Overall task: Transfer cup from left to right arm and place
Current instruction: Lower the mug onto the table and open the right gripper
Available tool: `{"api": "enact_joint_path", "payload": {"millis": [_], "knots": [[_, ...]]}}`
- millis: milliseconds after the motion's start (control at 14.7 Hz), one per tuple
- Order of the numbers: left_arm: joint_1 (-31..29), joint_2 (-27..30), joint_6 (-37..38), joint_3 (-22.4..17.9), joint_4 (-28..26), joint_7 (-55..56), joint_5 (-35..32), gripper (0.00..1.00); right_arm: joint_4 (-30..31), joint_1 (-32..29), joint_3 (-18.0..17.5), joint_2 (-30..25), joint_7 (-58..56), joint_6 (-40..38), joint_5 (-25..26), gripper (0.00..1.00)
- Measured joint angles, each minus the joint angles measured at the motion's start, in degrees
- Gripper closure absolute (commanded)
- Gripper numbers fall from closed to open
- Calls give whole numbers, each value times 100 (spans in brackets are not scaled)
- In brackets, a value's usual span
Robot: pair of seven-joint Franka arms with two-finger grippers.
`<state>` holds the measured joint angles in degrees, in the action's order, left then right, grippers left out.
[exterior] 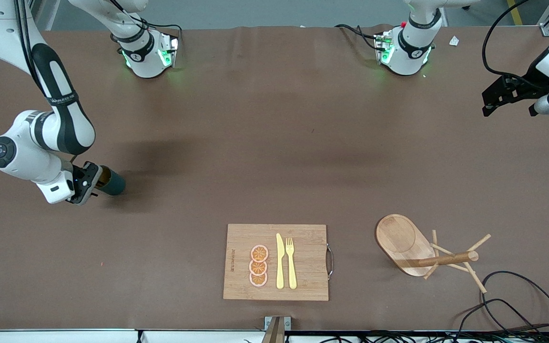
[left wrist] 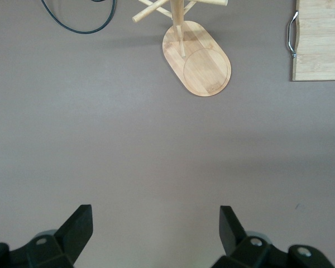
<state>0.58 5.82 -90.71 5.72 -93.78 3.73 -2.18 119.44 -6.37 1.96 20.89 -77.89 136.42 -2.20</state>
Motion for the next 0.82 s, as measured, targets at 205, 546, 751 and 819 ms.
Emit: {"api": "enact_joint_path", "payload": {"millis": [205, 546, 751, 819], "knots": [[0, -7, -63, 0, 0, 0, 0, 0, -339, 0, 0, -78, 683, -818, -1, 0], [0, -17, -72, 1, 0, 0, 0, 0, -1103, -3, 3, -355, 1439, -2123, -3, 0], [0, -20, -72, 1, 0, 0, 0, 0, -1709, -6, 7, -407, 2043, -2937, -3, 0], [0, -20, -68, 1, 0, 0, 0, 0, -1956, -7, 8, -411, 2292, -3224, -3, 0]]}}
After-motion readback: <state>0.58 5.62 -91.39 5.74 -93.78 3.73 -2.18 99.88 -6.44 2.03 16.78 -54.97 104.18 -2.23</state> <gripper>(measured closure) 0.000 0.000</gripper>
